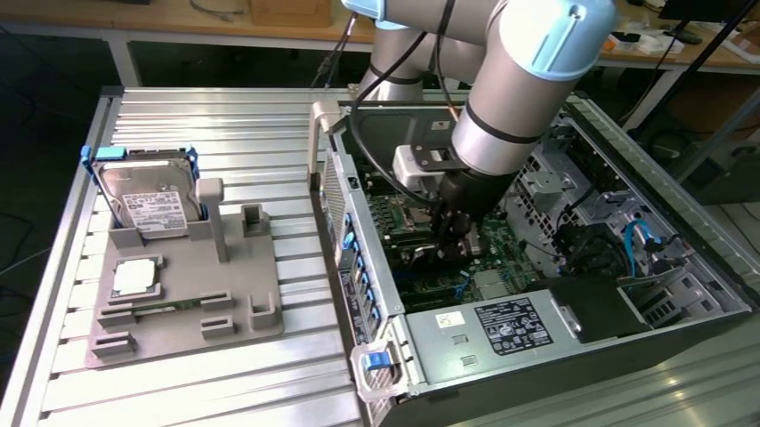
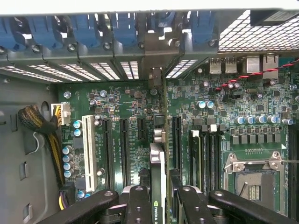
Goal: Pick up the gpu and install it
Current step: 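Insert the gpu into the slot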
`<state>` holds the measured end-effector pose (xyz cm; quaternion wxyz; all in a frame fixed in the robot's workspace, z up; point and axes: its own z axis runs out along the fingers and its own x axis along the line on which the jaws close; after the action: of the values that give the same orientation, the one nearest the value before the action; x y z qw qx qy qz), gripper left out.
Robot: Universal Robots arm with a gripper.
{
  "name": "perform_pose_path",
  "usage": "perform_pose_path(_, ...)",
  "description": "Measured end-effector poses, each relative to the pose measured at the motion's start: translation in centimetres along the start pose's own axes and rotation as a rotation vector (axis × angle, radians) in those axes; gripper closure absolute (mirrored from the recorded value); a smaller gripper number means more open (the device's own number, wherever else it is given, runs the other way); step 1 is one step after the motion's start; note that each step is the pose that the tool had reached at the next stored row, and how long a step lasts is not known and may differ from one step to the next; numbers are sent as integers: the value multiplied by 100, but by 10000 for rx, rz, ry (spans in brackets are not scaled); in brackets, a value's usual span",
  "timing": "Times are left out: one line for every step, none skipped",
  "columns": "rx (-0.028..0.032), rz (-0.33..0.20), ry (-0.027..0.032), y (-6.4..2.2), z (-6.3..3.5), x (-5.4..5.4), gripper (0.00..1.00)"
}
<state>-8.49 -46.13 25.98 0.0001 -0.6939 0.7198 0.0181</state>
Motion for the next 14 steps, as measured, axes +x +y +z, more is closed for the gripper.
perform_pose_path(0, 0, -1, 2, 4, 0, 73)
perform_pose_path(-1, 3, -5, 5, 10, 0, 73)
perform_pose_path(0, 4, -7, 9, 14, 0, 73)
perform_pose_path(1, 1, -2, 12, 20, 1, 73)
perform_pose_path(1, 0, -2, 15, 25, 1, 73)
perform_pose_path(2, 1, -3, 18, 31, 1, 73)
perform_pose_path(2, 1, -2, 21, 35, 2, 73)
perform_pose_path(3, 0, -1, 23, 40, 2, 73)
perform_pose_path(3, 0, -1, 26, 43, 2, 73)
perform_pose_path(3, 0, 0, 26, 43, 2, 73)
perform_pose_path(3, 0, 0, 26, 44, 2, 73)
perform_pose_path(4, 1, -2, 27, 45, 2, 73)
perform_pose_path(4, 1, -3, 27, 45, 2, 73)
perform_pose_path(4, 1, -2, 27, 45, 2, 73)
